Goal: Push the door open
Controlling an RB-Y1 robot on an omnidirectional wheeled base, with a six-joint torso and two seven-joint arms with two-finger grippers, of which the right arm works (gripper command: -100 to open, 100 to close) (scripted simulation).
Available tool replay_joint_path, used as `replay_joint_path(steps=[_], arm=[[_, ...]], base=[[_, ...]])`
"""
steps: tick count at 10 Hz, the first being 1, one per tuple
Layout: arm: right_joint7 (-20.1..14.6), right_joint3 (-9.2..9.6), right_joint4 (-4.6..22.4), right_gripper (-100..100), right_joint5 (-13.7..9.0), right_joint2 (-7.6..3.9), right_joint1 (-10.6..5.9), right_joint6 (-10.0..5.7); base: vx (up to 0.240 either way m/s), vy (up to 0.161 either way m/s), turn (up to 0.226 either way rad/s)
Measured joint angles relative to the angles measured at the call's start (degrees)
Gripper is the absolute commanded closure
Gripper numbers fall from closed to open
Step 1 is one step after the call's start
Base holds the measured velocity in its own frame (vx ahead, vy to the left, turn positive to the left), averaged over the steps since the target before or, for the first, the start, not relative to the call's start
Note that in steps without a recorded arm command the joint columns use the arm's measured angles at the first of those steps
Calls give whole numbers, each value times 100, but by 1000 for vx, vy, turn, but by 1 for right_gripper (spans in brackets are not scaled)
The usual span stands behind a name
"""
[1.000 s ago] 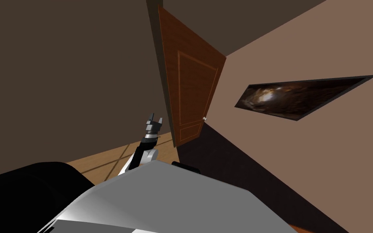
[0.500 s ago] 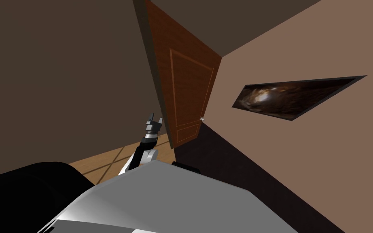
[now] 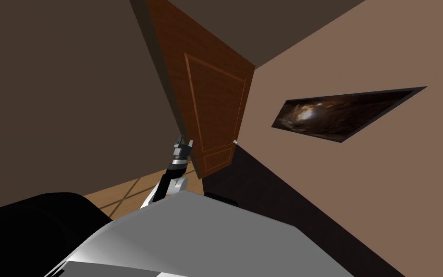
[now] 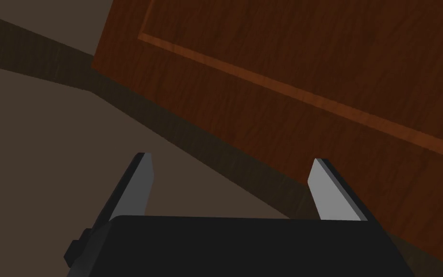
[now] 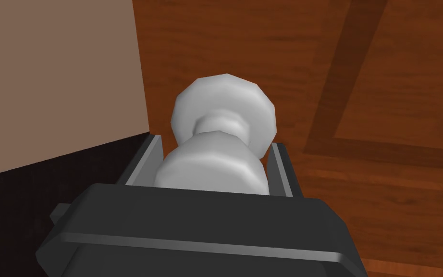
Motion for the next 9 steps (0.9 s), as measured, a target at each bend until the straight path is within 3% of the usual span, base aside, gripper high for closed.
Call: replay_joint_path(steps=[3,4,9], arm=[[-36,-142,73,100,-180,165,-3,-114],[-32,-160,72,100,-192,167,7,-127],[-60,-279,130,100,-505,-9,73,-203]], base=[[72,-153,-29],[46,-107,-52],[69,-180,-36]])
